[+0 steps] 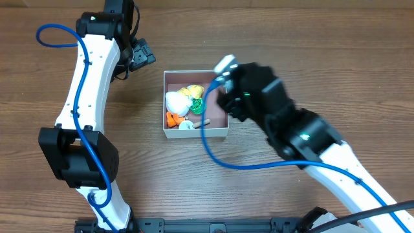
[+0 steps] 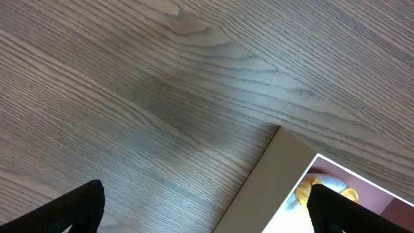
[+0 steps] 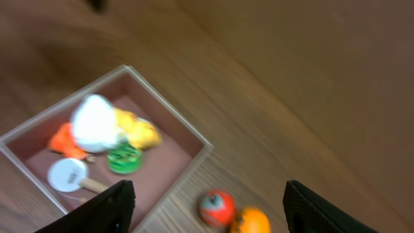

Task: Pack container
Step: 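Lower the paddle into the box, open the right gripper, withdraw, then move the right gripper down and grasp the orange dinosaur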

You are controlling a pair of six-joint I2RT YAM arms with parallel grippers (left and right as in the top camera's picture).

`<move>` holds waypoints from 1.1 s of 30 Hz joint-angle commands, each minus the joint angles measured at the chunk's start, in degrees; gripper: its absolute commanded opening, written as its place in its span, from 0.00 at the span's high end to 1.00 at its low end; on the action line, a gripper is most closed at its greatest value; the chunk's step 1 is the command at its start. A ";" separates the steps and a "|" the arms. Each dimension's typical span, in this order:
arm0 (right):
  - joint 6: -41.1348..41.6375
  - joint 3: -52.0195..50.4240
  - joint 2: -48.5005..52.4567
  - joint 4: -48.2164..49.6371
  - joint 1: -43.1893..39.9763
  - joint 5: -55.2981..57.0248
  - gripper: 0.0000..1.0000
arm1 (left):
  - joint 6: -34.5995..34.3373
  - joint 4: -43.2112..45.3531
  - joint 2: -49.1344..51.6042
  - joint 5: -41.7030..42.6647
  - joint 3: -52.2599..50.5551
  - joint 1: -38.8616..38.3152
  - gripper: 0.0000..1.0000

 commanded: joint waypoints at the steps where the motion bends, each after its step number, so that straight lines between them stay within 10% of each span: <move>1: 9.51 0.13 0.83 -4.42 -8.24 6.51 0.24 | -1.11 -0.09 -1.36 0.48 0.57 0.00 0.00; 12: 14.91 0.07 11.17 -4.74 -36.52 -17.88 0.10 | -1.11 -0.11 -1.36 0.48 0.57 0.00 0.00; 30: 13.40 0.04 36.76 -2.89 -35.36 -23.23 0.01 | -1.11 -0.09 -1.36 0.48 0.57 0.00 0.00; 33: 13.38 0.04 37.62 -3.67 -35.36 -23.21 0.22 | -1.11 -0.09 -1.36 0.48 0.57 0.00 0.00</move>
